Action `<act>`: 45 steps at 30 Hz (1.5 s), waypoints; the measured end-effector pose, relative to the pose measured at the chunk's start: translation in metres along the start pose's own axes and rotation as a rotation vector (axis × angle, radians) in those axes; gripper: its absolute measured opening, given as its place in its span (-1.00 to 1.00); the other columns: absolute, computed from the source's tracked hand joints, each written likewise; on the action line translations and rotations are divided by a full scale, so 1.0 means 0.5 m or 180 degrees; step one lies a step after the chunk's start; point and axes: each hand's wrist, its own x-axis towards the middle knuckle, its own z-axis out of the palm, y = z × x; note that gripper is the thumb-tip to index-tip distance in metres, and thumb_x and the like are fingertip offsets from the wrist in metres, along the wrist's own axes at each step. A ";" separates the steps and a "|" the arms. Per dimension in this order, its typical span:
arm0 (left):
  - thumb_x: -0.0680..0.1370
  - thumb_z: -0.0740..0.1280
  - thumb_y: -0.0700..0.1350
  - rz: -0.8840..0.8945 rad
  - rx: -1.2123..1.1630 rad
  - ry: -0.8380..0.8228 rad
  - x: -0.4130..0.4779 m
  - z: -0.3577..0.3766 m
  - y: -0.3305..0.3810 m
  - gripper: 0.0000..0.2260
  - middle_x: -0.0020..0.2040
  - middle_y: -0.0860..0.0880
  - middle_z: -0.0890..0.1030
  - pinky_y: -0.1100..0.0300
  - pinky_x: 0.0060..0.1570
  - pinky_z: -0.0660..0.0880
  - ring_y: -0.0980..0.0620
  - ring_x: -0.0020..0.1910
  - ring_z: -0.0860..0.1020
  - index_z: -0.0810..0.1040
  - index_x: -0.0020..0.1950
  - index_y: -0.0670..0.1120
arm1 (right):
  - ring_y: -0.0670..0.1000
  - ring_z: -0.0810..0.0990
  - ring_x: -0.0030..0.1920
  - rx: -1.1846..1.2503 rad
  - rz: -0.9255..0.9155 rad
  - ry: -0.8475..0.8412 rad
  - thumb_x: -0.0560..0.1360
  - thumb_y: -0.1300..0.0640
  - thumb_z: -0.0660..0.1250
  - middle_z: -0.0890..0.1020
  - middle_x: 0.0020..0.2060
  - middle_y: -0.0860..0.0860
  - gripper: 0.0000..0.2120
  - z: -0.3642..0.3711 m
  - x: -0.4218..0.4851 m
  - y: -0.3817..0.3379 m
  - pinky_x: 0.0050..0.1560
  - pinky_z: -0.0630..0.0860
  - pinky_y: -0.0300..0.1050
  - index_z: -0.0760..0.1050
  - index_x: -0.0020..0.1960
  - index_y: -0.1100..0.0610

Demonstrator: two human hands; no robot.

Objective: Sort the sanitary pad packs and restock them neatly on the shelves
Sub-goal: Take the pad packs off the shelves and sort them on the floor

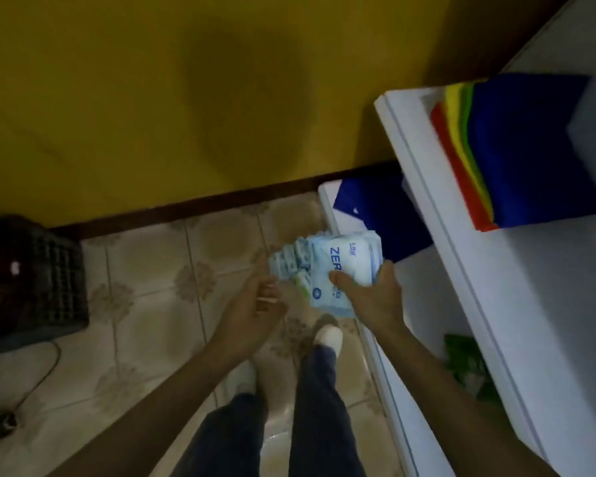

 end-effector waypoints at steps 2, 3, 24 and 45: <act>0.56 0.26 -0.37 -0.1047 -0.0610 0.0491 0.050 0.016 -0.121 -0.75 -0.07 0.01 0.57 0.38 -0.12 0.48 0.18 -0.12 0.56 0.47 -0.01 0.01 | 0.07 0.58 -0.03 -0.0350 0.0179 -0.0083 0.31 -0.12 0.54 0.54 -0.04 -0.01 -0.44 0.083 0.060 0.098 -0.03 0.56 0.01 0.30 0.10 0.06; 0.54 0.29 -0.37 -0.1149 -0.0567 0.0881 0.075 0.025 -0.189 -0.73 -0.07 0.04 0.57 0.38 -0.14 0.47 0.13 -0.11 0.55 0.47 -0.02 0.04 | 0.07 0.58 -0.02 -0.0509 0.0226 -0.0144 0.31 -0.13 0.53 0.53 -0.02 -0.01 -0.43 0.127 0.090 0.146 -0.02 0.56 0.02 0.30 0.11 0.05; 0.62 0.22 -0.17 -0.2600 -0.1170 0.0725 0.642 0.087 -0.852 -0.58 0.19 -0.10 0.46 0.16 -0.01 0.33 0.01 0.03 0.45 0.28 0.48 -0.10 | 0.21 0.44 0.25 -0.1752 -0.0760 -0.0541 0.40 0.10 0.47 0.46 0.25 0.19 -0.37 0.592 0.540 0.739 0.20 0.45 0.14 0.33 0.39 0.23; 0.51 0.21 0.09 0.0231 0.2856 0.0092 0.139 -0.062 -0.070 -0.32 0.53 -0.15 0.20 -0.07 0.44 0.20 -0.15 0.50 0.19 0.10 0.55 -0.15 | 0.22 0.33 0.40 -0.2262 -0.1978 0.0451 0.47 0.00 0.40 0.34 0.43 0.20 -0.34 0.069 0.163 0.003 0.39 0.21 0.13 0.25 0.47 0.19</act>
